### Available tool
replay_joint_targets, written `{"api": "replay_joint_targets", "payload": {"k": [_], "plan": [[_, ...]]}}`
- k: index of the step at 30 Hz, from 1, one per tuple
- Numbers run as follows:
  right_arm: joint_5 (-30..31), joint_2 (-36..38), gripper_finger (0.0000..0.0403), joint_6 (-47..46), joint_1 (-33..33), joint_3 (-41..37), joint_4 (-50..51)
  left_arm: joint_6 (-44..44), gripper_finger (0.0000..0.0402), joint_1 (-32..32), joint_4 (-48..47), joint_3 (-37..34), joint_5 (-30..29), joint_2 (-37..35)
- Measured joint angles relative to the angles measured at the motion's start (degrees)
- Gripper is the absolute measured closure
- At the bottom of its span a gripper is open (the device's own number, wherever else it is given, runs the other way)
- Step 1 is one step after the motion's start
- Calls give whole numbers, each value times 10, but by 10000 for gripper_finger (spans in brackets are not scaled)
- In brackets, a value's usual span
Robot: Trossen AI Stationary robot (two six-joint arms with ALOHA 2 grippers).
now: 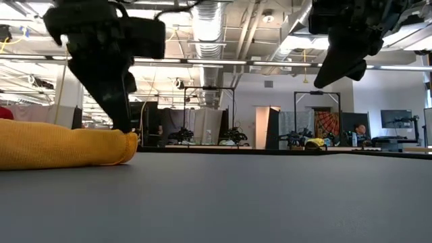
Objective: Roll towel
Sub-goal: Move the orange microfiber towel to the left of the table
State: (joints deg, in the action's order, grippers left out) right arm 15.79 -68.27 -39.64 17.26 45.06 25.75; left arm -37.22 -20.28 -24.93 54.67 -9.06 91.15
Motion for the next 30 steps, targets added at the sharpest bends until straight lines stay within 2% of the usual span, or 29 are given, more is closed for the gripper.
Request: {"api": "replay_joint_targets", "payload": {"k": [3,5,8,10,14,21,26,30], "plan": [[-2,0,379,-8,5,0,7,30,311,9,-48,33,10,30],[-2,0,379,-9,5,0,9,41,336,13,-107,69,-23,48],[-5,0,379,-10,5,0,8,41,371,18,-205,120,-105,62],[-5,0,379,-10,5,0,8,40,390,20,-224,136,-121,64],[-5,0,379,-10,5,-2,5,54,398,25,-172,135,-22,65],[-4,0,378,-10,5,-17,5,63,401,31,-161,135,-7,80],[-3,0,378,-23,10,-17,3,97,401,37,-158,135,50,141],[3,0,378,-25,20,-17,3,123,401,36,-196,158,38,182]]}}
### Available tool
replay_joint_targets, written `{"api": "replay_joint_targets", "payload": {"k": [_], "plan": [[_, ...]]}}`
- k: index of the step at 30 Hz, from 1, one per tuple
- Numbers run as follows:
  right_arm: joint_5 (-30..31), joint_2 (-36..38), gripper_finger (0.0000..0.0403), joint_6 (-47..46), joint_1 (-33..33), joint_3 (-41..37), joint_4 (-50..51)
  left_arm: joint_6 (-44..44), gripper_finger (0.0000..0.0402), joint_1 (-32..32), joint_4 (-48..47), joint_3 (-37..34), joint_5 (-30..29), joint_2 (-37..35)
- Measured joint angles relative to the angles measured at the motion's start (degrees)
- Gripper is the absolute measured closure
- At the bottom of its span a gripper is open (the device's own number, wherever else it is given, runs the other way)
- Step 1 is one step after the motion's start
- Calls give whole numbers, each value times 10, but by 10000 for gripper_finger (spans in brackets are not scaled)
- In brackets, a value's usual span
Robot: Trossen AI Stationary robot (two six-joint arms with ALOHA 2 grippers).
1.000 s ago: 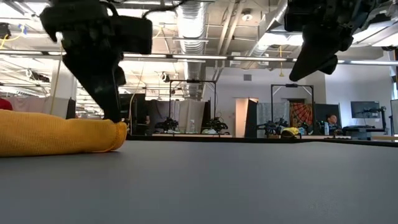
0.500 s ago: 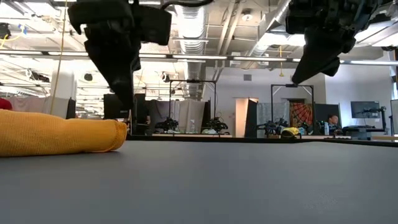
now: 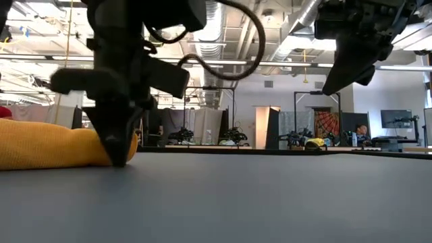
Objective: Roll towel
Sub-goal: Move the orange microfiber towel to the left of the table
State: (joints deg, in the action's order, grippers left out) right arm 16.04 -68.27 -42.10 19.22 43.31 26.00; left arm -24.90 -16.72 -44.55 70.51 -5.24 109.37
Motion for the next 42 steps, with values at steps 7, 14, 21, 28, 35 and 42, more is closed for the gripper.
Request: {"api": "replay_joint_targets", "payload": {"k": [7,14,21,28,35,42], "plan": [[6,0,378,-11,3,0,1,1,401,17,-89,9,-61,14],[6,0,378,-14,4,0,1,-28,401,59,-174,4,-117,14],[6,0,378,-16,15,0,1,-11,401,62,-122,5,-115,5],[8,0,378,-16,18,0,1,-34,401,45,-140,8,-171,-47],[8,0,378,-11,18,0,1,-77,401,124,-92,-124,-164,-193],[8,0,378,-11,18,0,0,-104,401,210,-8,-258,-99,-285]]}}
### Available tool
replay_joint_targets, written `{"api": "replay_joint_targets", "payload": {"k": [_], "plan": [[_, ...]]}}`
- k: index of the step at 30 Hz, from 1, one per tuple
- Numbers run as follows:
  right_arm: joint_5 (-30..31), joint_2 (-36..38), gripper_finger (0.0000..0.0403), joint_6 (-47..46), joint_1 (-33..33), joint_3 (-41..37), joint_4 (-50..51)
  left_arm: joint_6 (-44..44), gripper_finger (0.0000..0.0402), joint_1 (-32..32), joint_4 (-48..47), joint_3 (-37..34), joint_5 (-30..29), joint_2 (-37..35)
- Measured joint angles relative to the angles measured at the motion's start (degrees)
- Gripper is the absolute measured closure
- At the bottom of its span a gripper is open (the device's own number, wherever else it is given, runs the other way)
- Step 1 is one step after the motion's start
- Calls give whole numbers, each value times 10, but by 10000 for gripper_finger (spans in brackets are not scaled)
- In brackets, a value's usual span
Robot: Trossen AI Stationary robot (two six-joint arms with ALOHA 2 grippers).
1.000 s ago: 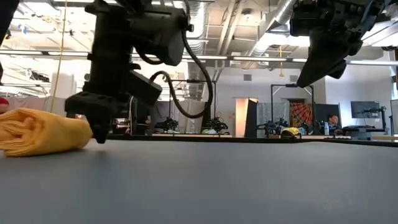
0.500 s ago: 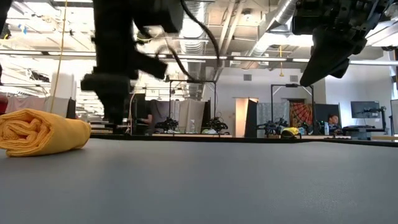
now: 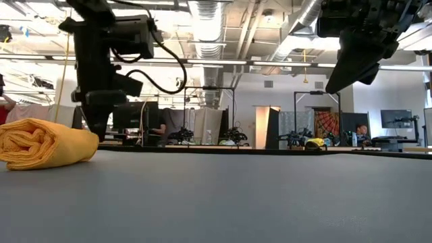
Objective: Roll towel
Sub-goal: Move the orange microfiber towel to the left of the table, then return to Home Position
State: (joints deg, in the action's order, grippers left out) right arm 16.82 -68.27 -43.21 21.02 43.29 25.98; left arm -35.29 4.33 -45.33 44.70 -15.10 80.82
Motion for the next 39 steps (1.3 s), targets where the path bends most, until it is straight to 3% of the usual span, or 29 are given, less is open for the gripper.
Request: {"api": "replay_joint_targets", "payload": {"k": [11,17,22,27,32,39], "plan": [[0,0,378,1,0,0,-12,-3,401,-33,67,-27,72,-1],[0,0,378,3,-5,0,-12,-9,401,-60,76,-23,70,-2],[28,15,378,51,-6,0,-12,30,401,-63,100,0,27,-19],[80,77,378,96,-19,0,8,142,401,-63,240,-1,37,-77],[133,167,378,138,-11,-31,5,209,401,-58,401,-77,81,-164],[119,327,378,228,-20,-213,-228,240,401,-19,657,-262,168,-341]]}}
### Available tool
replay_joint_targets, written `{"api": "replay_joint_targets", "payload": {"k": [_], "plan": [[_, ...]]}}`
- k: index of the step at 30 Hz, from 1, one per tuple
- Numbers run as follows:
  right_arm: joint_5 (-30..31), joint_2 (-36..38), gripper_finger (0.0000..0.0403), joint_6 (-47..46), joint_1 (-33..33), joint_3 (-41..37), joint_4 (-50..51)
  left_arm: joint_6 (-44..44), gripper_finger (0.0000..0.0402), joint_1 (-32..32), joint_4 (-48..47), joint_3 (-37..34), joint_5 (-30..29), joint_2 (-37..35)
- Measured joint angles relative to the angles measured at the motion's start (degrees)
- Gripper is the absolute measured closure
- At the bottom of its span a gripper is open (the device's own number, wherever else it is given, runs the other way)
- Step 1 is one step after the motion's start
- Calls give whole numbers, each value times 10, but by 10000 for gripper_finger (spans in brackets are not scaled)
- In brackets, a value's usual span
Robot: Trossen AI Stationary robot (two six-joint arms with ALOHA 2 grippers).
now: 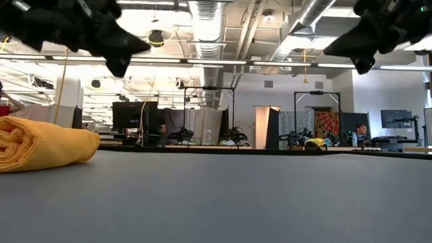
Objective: Roll towel
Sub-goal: Return to Home Position
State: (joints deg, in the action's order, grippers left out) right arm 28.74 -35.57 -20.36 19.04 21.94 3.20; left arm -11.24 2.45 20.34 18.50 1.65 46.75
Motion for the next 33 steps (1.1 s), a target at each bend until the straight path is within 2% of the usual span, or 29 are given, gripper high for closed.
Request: {"api": "replay_joint_targets", "payload": {"k": [3,6,12,16,18,22,26,29,33], "plan": [[-55,68,378,37,-40,-79,-115,-13,401,30,87,-61,29,-74],[-101,138,378,34,-87,-126,-128,-44,401,65,98,-96,54,-132],[-165,274,378,14,-169,-142,23,-57,401,112,11,-107,117,-227],[-180,356,378,3,-199,-143,144,-51,401,121,-71,-111,83,-290],[-181,354,378,-2,-209,-139,168,-55,401,121,-78,-128,57,-315],[-182,346,378,18,-217,-140,175,-71,401,121,-48,-179,46,-355],[-181,346,378,46,-219,-140,169,-81,401,121,-91,-179,36,-377],[-157,346,378,57,-218,-142,168,-75,401,121,-92,-179,37,-380],[-150,344,378,64,-213,-166,108,-40,401,121,-112,-179,25,-374]]}}
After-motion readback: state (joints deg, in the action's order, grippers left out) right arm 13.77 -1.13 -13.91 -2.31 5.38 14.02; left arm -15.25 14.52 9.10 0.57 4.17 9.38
